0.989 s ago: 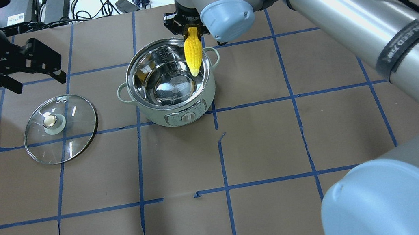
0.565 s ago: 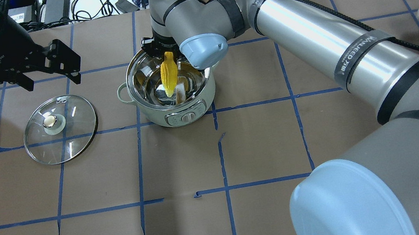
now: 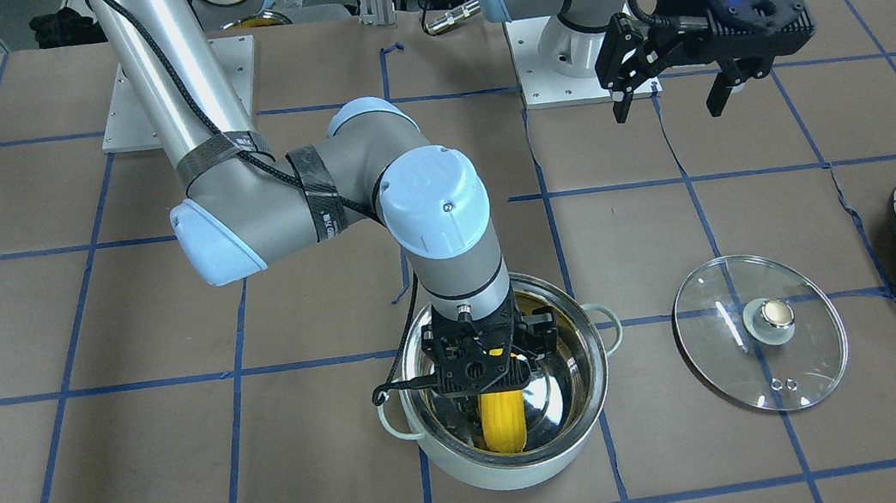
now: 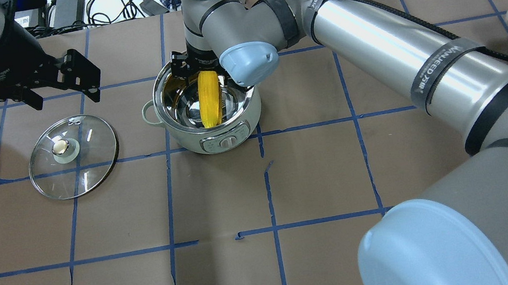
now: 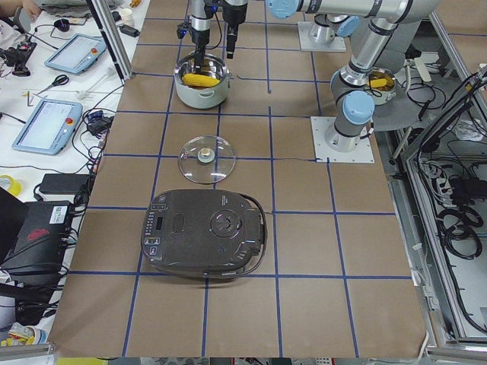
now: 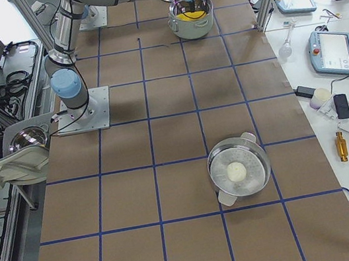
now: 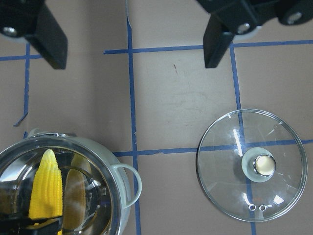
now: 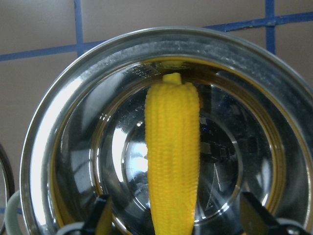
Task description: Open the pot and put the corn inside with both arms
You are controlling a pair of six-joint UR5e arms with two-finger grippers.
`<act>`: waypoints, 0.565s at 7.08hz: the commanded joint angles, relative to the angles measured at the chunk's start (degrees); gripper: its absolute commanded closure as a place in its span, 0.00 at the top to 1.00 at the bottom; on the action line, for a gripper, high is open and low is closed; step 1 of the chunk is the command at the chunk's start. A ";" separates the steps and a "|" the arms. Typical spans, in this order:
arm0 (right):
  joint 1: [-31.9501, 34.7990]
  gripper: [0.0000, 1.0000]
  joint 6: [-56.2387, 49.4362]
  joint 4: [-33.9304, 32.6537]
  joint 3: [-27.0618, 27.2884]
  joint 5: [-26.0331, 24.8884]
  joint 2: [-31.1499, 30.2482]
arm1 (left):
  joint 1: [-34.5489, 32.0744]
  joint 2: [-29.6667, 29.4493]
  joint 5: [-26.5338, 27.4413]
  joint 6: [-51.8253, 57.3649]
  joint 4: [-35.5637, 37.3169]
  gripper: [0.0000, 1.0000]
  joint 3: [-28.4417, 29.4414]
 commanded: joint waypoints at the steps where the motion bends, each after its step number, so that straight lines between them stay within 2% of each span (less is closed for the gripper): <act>1: -3.45 1.00 -7.03 14.07 0.37 -7.71 -7.29 | -0.01 0.00 -0.01 0.09 0.10 1.00 -0.09; 2: -6.17 1.00 -8.80 19.82 0.72 -10.38 -12.47 | -0.01 0.00 0.08 0.09 0.10 1.00 -0.09; 4: -12.32 1.00 -16.07 25.03 4.30 -10.50 -21.44 | -0.01 0.09 0.08 0.35 0.54 1.00 -0.18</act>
